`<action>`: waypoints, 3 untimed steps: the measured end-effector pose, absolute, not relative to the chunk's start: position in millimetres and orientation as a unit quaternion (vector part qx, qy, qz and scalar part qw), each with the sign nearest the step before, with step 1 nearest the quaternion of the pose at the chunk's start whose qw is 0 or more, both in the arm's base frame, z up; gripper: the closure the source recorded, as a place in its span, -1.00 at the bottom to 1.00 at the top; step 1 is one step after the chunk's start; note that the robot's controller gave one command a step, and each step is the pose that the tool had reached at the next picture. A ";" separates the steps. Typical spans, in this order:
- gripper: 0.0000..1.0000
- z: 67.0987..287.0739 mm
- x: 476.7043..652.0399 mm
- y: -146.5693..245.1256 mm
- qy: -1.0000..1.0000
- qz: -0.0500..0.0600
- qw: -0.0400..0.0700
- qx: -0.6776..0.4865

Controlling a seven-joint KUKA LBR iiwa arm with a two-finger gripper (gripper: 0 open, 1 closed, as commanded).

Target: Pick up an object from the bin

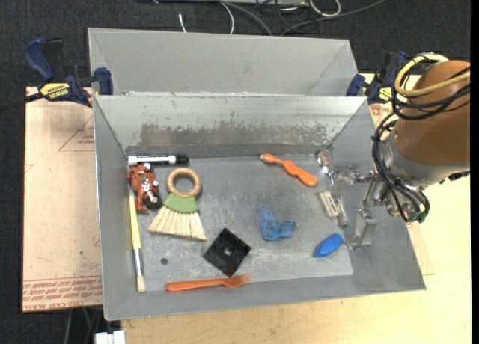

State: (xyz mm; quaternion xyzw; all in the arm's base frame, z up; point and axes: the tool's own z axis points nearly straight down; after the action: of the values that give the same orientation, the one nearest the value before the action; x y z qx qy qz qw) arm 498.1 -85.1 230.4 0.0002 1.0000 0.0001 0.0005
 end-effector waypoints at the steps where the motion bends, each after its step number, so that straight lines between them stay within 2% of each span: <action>1: -1.00 171.2 493.4 -91.6 0.996 0.000 0.002 -0.085; 2: -1.00 158.2 480.6 -98.1 0.953 -0.001 0.003 -0.304; 3: -1.00 135.9 484.5 -118.2 0.991 0.001 0.001 -0.137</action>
Offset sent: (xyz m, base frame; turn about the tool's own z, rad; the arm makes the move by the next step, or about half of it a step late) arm -0.0190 -0.0143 -0.0704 -0.6219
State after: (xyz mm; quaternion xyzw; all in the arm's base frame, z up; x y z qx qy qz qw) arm 484.5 -118.2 135.9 -0.1368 0.9906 0.0008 0.0007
